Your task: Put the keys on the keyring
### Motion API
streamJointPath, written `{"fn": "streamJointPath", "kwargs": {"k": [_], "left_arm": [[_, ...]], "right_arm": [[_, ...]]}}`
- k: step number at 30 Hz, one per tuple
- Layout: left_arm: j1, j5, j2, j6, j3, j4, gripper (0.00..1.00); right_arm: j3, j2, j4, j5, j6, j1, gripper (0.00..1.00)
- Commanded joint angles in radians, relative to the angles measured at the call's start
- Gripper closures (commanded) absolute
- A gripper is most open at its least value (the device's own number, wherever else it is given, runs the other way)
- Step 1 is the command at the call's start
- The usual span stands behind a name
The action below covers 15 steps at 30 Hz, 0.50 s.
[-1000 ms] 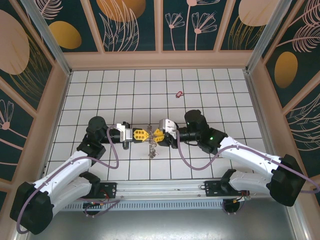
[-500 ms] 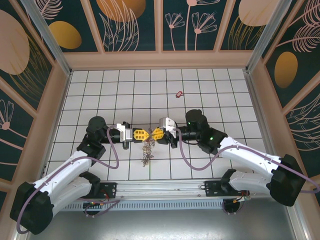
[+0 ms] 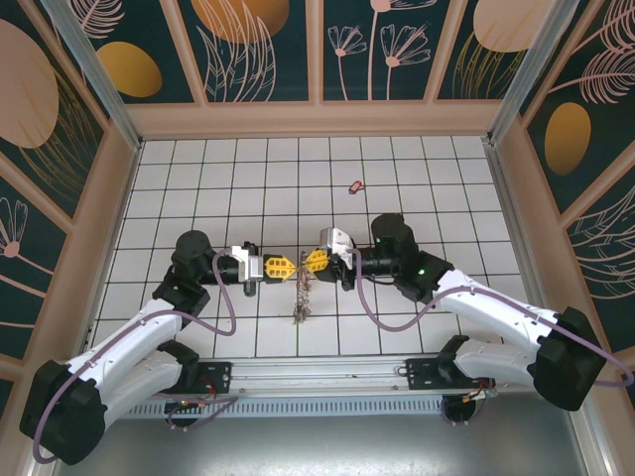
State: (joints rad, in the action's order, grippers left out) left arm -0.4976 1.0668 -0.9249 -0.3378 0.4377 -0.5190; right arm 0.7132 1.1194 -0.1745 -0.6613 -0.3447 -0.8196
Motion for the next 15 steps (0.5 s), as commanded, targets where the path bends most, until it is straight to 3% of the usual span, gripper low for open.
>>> {"fn": "streamJointPath", "kwargs": {"k": [1, 6, 12, 15], "left_arm": [[-0.004, 0.039, -0.005, -0.023, 0.018, -0.017, 1.0], [-0.005, 0.041, -0.014, -0.045, 0.03, 0.006, 1.0], [-0.005, 0.041, -0.02, -0.049, 0.036, 0.008, 1.0], [-0.005, 0.037, -0.019, -0.056, 0.035, 0.019, 1.0]], "right_arm": [[0.033, 0.002, 0.007, -0.056, 0.047, 0.022, 0.91], [0.085, 0.049, 0.064, -0.165, 0.136, 0.055, 0.87], [0.171, 0.123, 0.181, -0.235, 0.17, 0.063, 1.0], [0.206, 0.141, 0.244, -0.253, 0.175, 0.068, 1.0]]}}
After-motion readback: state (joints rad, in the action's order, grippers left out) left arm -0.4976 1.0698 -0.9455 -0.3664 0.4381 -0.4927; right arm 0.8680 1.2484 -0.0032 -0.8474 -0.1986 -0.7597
